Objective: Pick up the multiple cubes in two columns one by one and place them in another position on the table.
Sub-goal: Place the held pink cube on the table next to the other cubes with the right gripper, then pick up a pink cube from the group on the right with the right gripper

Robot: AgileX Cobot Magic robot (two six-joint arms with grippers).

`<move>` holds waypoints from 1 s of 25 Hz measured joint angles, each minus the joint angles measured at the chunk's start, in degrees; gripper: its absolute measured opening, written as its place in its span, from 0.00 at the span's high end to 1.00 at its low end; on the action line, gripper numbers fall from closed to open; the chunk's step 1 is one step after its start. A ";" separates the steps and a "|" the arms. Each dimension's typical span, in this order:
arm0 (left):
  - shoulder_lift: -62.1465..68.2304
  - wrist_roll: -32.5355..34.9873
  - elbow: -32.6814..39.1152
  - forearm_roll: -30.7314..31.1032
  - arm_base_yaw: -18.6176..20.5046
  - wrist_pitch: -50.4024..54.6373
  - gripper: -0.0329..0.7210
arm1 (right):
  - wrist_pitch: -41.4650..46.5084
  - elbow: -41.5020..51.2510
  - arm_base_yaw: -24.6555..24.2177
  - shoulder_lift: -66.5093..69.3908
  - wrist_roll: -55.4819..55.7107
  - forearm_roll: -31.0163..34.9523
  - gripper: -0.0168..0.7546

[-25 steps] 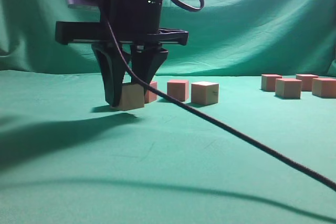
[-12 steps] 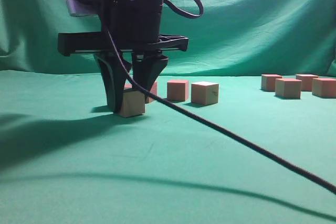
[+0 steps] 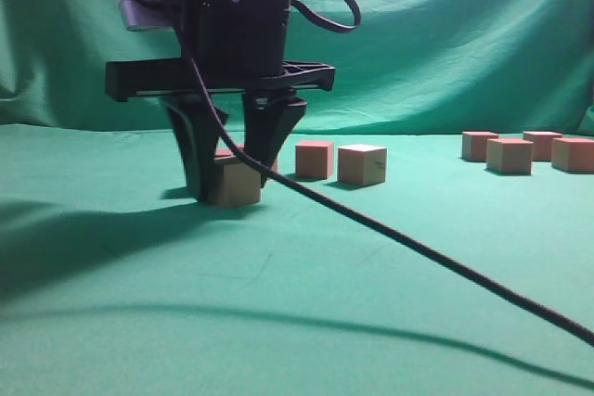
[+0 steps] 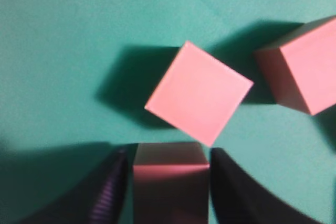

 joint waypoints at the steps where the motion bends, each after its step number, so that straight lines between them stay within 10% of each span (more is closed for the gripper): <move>1: 0.00 0.00 0.00 0.00 0.00 0.00 0.96 | 0.20 0.00 0.00 0.00 0.00 0.00 0.42; 5: 0.00 0.00 0.00 0.00 0.00 0.00 0.96 | 3.22 -1.77 0.00 0.00 -1.04 -0.40 0.17; 25: 0.00 0.00 0.00 0.00 0.00 0.00 0.96 | 21.05 -21.28 -1.06 -14.28 -6.53 -8.65 0.23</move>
